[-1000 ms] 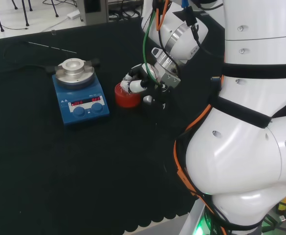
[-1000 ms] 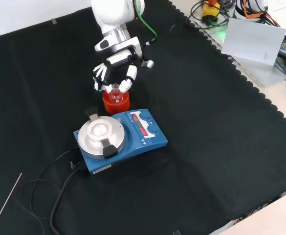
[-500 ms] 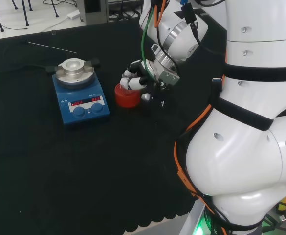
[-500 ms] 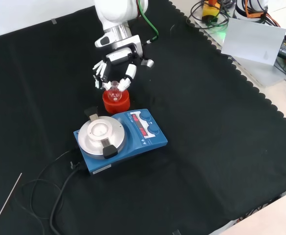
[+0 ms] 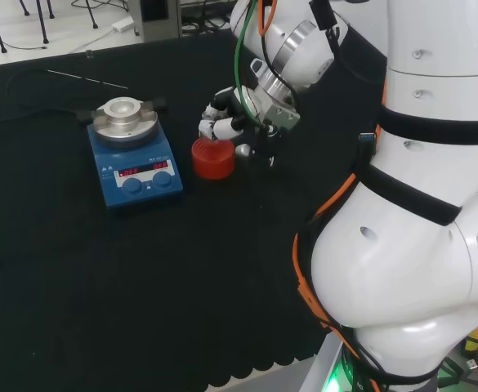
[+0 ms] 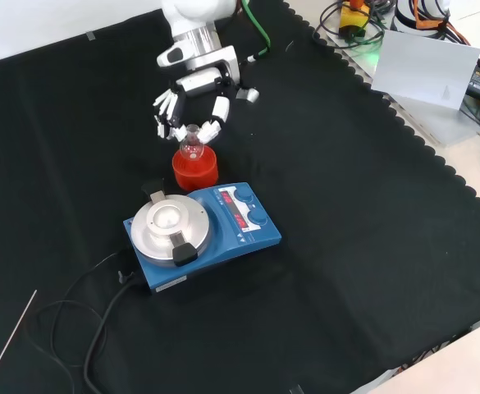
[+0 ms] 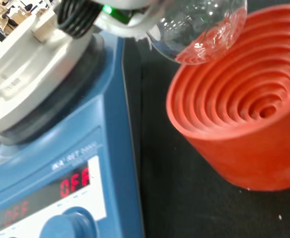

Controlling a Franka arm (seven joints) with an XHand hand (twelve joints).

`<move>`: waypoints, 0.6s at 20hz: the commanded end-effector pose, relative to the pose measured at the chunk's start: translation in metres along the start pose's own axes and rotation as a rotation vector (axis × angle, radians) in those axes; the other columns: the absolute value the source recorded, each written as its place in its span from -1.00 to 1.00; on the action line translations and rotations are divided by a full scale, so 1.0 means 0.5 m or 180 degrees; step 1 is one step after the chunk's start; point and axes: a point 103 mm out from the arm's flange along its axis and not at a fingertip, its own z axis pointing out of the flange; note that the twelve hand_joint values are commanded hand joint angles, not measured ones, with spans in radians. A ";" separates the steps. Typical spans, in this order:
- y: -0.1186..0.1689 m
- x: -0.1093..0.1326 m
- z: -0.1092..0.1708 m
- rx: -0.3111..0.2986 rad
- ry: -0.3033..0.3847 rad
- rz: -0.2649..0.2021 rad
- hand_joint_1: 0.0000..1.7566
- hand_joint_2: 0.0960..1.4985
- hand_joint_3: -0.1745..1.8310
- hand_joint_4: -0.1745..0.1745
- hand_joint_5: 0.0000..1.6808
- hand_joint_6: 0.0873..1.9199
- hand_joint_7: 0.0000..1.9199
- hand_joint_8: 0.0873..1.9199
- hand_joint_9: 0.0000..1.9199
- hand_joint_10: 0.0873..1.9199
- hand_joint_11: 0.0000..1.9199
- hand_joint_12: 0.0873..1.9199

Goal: Pick up the round-bottom flask.

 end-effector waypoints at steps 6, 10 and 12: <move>-0.035 0.084 -0.101 0.0083 -0.0065 -0.0111 0.22 -0.14 -0.03 0.87 0.26 0.12 -0.35 -0.52 -0.19 -0.59 -0.67 0.32; -0.038 0.110 -0.110 0.0085 -0.0205 -0.0095 0.22 -0.16 -0.01 0.85 0.27 0.11 -0.36 -0.51 -0.19 -0.59 -0.67 0.32; -0.037 0.121 -0.113 0.0086 -0.0280 -0.0109 0.22 -0.16 -0.01 0.85 0.27 0.11 -0.36 -0.51 -0.20 -0.59 -0.67 0.32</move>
